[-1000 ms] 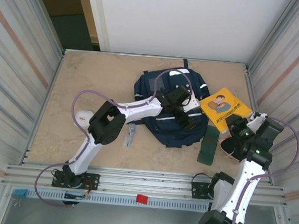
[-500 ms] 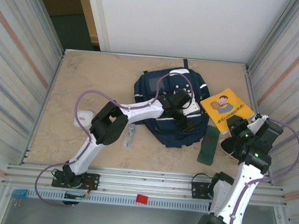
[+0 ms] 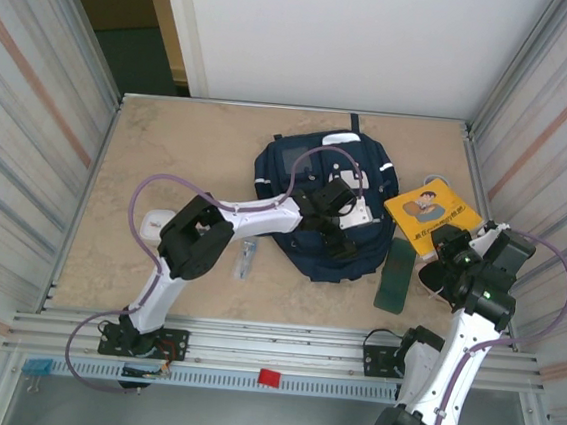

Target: Pack the student bag

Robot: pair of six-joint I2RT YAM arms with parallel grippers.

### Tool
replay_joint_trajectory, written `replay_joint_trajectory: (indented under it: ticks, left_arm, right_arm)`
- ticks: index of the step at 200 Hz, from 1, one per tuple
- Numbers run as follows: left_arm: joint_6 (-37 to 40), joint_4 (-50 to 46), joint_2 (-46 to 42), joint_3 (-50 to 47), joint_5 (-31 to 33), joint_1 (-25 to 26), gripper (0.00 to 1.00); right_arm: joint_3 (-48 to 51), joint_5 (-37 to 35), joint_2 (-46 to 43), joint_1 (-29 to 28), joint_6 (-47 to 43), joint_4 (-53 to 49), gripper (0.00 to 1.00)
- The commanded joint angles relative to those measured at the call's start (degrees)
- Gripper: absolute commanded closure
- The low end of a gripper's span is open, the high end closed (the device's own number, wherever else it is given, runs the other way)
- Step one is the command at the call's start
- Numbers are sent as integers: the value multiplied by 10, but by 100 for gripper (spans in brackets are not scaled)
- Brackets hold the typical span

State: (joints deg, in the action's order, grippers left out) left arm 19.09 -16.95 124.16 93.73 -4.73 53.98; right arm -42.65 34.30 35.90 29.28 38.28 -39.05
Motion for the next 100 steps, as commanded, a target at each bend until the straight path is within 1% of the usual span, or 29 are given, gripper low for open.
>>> replay_joint_trajectory:
  ticks: [1, 9, 19, 24, 34, 37, 43, 48, 69, 87, 100]
  left_arm:
    - [17, -8, -1, -9, 70, 3, 15]
    - [14, -6, -6, -10, 68, 3, 28]
    - [8, -4, -18, -15, 55, 3, 38]
    - [6, 1, -26, -20, 47, 3, 51]
    - [-6, 5, -37, -27, 38, 3, 71]
    - [-12, 8, -54, -29, 38, 3, 76]
    - [-25, 12, -66, -33, 43, 3, 85]
    - [-35, 16, -77, -39, 48, 3, 89]
    - [-71, 39, -123, -66, 87, 3, 100]
    - [-96, 42, -161, -78, 116, 0, 100]
    - [-122, 25, -177, -71, 122, -7, 100]
  right_arm:
    - [-29, 12, -9, 3, -15, 26, 100]
    - [-28, 13, -9, 3, -17, 25, 100]
    - [-28, 13, -8, 3, -20, 22, 100]
    - [-27, 13, -8, 3, -21, 22, 100]
    - [-26, 15, -6, 3, -24, 20, 100]
    - [-26, 18, -5, 3, -25, 21, 100]
    - [-25, 24, -3, 3, -29, 22, 100]
    - [-25, 30, -1, 2, -32, 23, 100]
    - [-27, 35, 6, 0, -39, 21, 100]
    - [-32, 32, 6, 0, -40, 20, 100]
    - [-39, 28, 5, 1, -37, 20, 100]
